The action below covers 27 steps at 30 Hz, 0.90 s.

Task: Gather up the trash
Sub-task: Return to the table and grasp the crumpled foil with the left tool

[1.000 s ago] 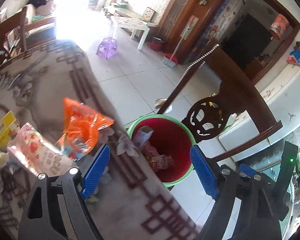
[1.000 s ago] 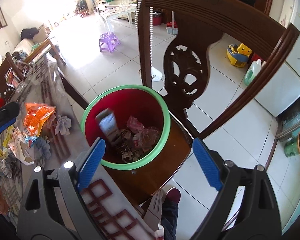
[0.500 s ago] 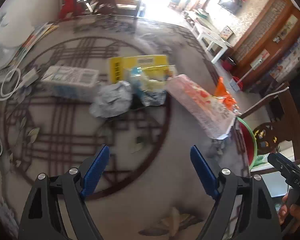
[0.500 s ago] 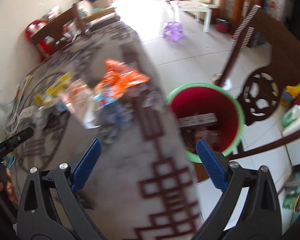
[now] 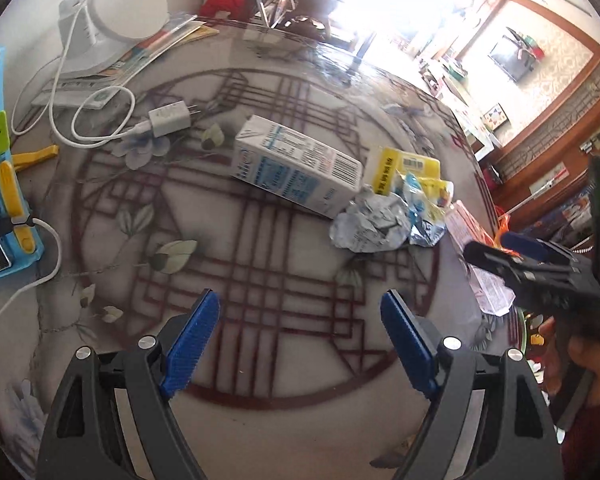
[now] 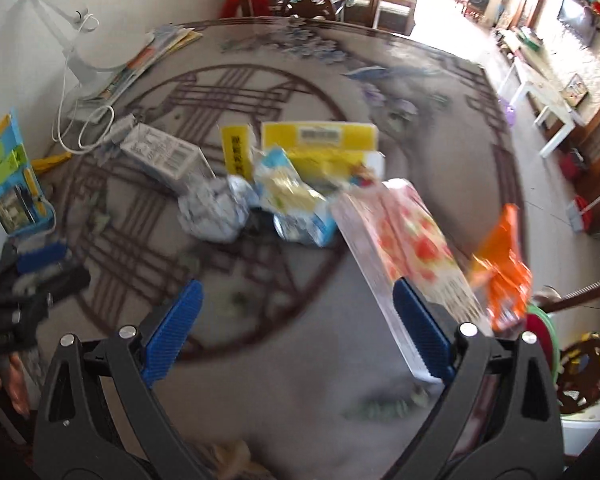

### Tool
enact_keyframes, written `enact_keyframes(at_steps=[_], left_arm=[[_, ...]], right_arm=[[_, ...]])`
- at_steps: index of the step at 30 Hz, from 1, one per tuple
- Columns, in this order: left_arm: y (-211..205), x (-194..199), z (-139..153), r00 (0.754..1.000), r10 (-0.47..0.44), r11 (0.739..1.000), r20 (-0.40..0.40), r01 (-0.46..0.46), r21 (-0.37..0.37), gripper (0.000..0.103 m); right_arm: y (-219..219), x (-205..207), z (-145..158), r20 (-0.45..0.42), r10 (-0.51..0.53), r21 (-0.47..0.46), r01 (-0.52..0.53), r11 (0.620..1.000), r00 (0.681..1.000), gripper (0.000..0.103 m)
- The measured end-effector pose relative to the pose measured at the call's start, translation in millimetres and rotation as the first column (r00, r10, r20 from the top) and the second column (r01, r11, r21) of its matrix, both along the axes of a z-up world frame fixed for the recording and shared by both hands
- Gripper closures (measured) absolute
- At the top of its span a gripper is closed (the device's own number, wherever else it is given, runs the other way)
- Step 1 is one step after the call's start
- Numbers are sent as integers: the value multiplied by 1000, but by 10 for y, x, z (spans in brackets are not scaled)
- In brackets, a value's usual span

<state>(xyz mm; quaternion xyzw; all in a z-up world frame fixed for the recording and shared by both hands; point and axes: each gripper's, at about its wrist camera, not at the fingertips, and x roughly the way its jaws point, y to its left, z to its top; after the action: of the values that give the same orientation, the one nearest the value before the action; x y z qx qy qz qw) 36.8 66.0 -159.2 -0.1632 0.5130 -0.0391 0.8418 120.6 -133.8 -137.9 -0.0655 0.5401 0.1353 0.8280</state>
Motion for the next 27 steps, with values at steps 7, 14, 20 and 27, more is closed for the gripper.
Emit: enact_keyframes(at_steps=[7, 14, 20, 27], left_arm=[[81, 211, -110, 1000, 24, 997, -19, -25, -71, 24], [-216, 545, -98, 999, -43, 993, 14, 44, -109, 24], [-468, 722, -150, 992, -127, 987, 21, 128, -101, 24], [-807, 879, -322, 963, -266, 964, 46, 265, 14, 25]], right_arm=[[343, 507, -333, -72, 147, -135, -155, 979, 987, 42], [382, 683, -588, -137, 184, -117, -200, 973, 973, 66], [53, 430, -171, -28, 82, -32, -83, 996, 996, 67], [-543, -95, 192, 26, -139, 64, 137, 988, 990, 67]])
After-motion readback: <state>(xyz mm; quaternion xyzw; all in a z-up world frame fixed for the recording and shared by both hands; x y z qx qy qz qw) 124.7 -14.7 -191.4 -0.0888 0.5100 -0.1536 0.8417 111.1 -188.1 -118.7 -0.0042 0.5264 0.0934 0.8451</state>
